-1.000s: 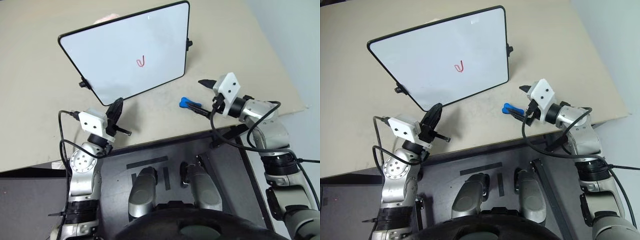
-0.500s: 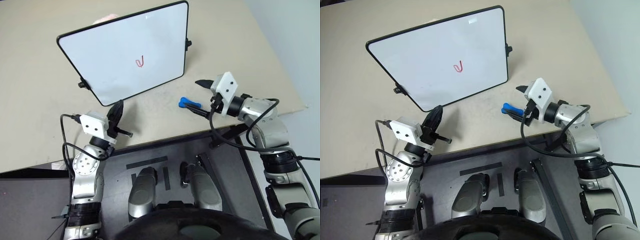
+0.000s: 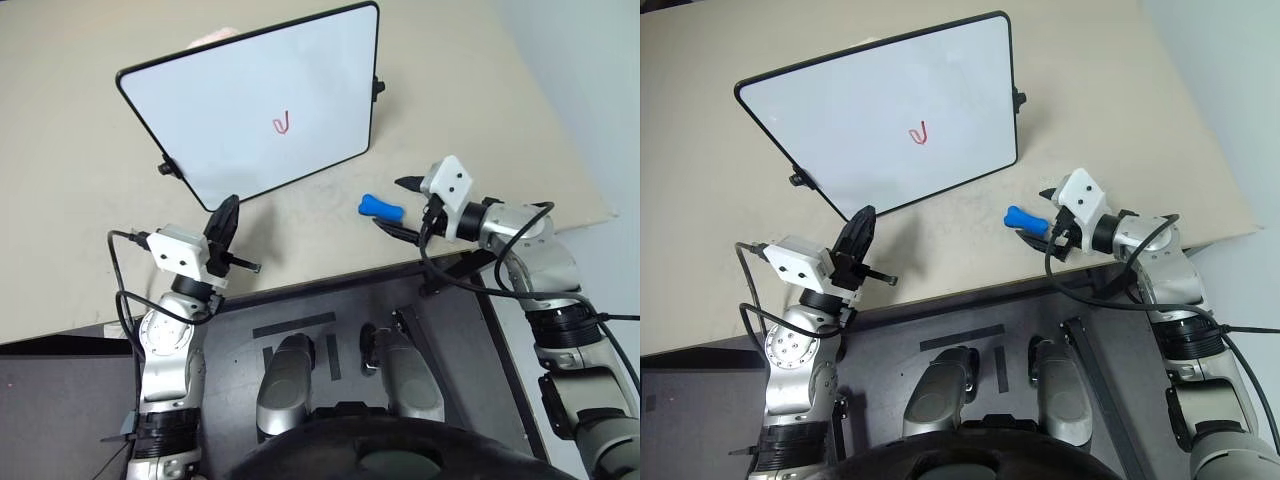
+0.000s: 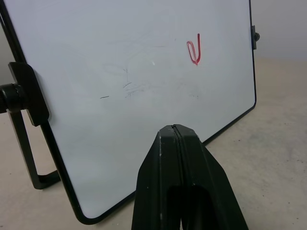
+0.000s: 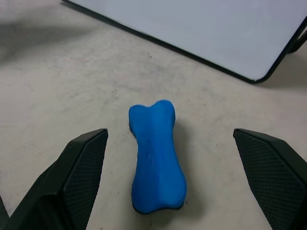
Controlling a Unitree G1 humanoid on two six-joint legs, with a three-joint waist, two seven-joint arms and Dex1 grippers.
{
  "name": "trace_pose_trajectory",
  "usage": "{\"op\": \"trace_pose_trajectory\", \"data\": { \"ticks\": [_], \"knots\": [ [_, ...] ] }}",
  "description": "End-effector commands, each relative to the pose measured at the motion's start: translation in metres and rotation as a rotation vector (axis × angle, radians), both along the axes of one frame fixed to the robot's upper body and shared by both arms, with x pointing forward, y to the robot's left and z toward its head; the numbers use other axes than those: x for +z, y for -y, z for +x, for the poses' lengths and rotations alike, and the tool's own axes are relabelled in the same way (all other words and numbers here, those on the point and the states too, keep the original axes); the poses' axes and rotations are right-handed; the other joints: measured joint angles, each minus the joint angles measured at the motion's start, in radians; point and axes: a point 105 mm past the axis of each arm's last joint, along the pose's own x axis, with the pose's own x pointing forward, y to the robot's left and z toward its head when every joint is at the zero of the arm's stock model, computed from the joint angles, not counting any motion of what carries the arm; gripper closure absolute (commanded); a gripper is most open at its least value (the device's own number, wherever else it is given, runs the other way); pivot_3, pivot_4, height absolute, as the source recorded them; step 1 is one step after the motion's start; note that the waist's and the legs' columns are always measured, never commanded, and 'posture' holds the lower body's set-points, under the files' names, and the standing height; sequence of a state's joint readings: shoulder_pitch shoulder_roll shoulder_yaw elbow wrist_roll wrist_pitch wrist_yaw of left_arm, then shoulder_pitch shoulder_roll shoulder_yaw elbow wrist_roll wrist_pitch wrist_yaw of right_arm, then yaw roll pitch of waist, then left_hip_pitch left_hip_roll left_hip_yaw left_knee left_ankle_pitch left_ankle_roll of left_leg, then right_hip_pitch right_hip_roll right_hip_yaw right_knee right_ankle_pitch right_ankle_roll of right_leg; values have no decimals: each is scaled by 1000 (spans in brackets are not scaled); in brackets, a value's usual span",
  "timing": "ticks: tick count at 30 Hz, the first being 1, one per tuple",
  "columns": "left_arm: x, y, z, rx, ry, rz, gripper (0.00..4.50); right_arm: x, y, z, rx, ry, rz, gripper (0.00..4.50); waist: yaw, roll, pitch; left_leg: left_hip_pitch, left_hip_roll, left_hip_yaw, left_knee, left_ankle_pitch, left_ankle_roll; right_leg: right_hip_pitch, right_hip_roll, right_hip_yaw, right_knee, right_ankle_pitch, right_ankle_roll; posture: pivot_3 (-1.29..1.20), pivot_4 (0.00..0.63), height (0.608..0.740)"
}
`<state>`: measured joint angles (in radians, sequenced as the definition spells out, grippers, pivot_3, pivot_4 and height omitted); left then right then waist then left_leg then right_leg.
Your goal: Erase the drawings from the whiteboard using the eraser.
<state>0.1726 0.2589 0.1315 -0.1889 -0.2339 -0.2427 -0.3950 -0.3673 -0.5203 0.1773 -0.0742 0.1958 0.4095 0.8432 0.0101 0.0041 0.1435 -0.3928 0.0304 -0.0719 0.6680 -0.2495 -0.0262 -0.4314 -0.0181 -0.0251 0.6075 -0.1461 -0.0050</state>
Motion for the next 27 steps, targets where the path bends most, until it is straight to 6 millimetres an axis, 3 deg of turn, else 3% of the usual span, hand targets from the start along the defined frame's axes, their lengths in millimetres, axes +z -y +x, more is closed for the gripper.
{"op": "trace_pose_trajectory", "data": {
  "ticks": [1,8,9,12,21,23,27],
  "knots": [
    [7,5,0,-17,38,2,4500,6,-6,2,12,19,-2,65,0,0,0,0,0,0,0,0,0,0,0,0,0,0,0,0,150,740],
    [5,2,3,-1,39,14,4500,1,-11,5,10,4,-14,65,0,0,0,0,0,0,0,0,0,0,0,0,0,0,0,0,150,740],
    [4,0,3,8,36,19,4500,1,-12,6,11,3,-16,231,0,0,0,0,0,0,0,0,0,0,0,0,0,0,0,0,150,740],
    [3,-2,3,15,33,24,4500,-1,-12,7,9,1,-23,926,0,0,0,0,0,0,0,0,0,0,0,0,0,0,0,0,150,740],
    [1,0,1,19,32,17,4500,-1,-10,8,10,4,-35,4037,0,0,0,0,0,0,0,0,0,0,0,0,0,0,0,0,150,740],
    [1,1,0,18,31,15,4500,0,-11,8,15,14,-40,4371,-1,0,0,0,0,0,0,0,0,0,0,0,0,0,0,0,150,740],
    [0,1,1,15,27,14,4500,18,-17,8,56,121,-49,4418,-1,0,0,0,0,0,0,0,0,0,0,0,0,0,0,0,150,740]
  ]
}}
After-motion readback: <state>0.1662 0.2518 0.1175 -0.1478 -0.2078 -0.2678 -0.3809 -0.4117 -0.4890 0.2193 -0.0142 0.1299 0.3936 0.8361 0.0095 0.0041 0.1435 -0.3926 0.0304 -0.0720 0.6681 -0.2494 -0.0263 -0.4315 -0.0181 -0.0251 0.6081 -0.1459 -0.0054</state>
